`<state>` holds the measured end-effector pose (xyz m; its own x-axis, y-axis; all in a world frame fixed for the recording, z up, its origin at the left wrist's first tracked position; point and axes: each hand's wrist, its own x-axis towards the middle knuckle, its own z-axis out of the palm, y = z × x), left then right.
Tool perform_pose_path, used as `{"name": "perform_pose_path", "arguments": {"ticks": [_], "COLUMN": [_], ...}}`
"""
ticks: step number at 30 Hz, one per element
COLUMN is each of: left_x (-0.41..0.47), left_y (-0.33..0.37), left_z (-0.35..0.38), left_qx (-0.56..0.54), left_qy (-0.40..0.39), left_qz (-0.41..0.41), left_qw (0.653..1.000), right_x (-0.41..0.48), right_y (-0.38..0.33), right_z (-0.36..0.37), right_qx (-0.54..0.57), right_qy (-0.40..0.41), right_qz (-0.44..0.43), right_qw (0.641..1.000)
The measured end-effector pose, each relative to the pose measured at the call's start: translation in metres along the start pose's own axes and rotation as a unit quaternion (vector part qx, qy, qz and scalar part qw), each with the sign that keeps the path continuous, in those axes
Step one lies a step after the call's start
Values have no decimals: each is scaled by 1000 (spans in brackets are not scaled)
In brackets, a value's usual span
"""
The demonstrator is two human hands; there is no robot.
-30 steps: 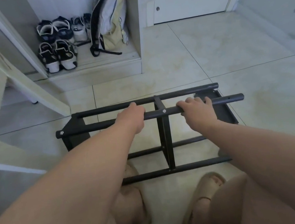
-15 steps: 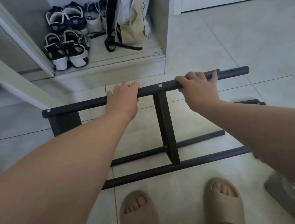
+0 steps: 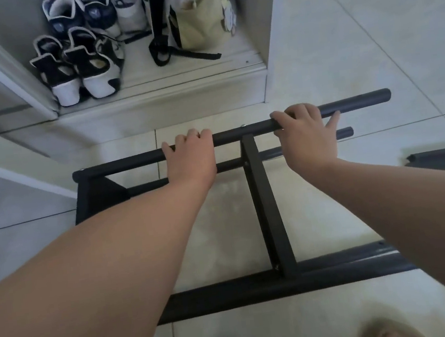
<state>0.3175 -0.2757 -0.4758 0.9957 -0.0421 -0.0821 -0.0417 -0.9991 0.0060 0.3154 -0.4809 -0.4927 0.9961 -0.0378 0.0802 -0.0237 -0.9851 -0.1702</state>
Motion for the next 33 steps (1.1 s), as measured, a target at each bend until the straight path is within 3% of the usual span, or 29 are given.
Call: {"name": "perform_pose_path", "arguments": {"ticks": [8,16,23,33], "left_x": [5,-68,-149,-212], "left_y": [4,44,128,263], "left_z": [19,-11,-34,-15], "left_qx": [-31,-90,-72,-54], "left_qy": [-4,-1,-15,-49], "left_qz": [-5,42,203,464], "left_qw": [999,995,976,883], "right_x": [-5,-86,-188,-301], "right_y": [24,70,150,273], "right_z": [15,-57,-128,-143], "right_qx": [3,-29,-41,-2], "right_qy": [-99,-165,-187,-244], "right_qz": [-54,-56,19,154], "right_qw": [994,984,981,958]}}
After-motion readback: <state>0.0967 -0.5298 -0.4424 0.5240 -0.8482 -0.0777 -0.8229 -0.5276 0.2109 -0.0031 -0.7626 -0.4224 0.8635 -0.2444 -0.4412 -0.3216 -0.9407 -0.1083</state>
